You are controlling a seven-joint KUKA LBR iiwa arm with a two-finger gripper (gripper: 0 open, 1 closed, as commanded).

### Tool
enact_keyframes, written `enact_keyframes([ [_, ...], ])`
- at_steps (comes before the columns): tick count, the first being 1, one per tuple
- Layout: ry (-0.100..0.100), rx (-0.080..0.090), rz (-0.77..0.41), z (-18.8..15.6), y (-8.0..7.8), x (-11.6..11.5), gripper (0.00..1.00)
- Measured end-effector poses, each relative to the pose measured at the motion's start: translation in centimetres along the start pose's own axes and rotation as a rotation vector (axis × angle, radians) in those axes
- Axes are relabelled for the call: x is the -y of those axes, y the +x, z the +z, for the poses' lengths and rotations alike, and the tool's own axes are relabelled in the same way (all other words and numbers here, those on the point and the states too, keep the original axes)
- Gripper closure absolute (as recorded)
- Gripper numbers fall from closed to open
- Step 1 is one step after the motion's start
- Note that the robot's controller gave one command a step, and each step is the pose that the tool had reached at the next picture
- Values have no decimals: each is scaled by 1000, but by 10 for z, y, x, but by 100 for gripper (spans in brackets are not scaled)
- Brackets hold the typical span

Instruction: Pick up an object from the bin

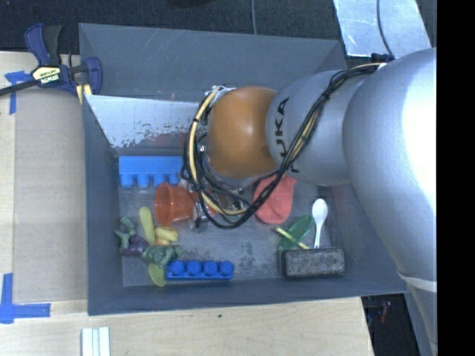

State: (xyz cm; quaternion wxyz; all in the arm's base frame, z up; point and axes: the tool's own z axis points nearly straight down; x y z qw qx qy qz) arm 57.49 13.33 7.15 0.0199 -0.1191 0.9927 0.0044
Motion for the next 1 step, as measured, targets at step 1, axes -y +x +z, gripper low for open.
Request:
enact_keyframes([
  [1,0,0,1,-1,0,0,100],
])
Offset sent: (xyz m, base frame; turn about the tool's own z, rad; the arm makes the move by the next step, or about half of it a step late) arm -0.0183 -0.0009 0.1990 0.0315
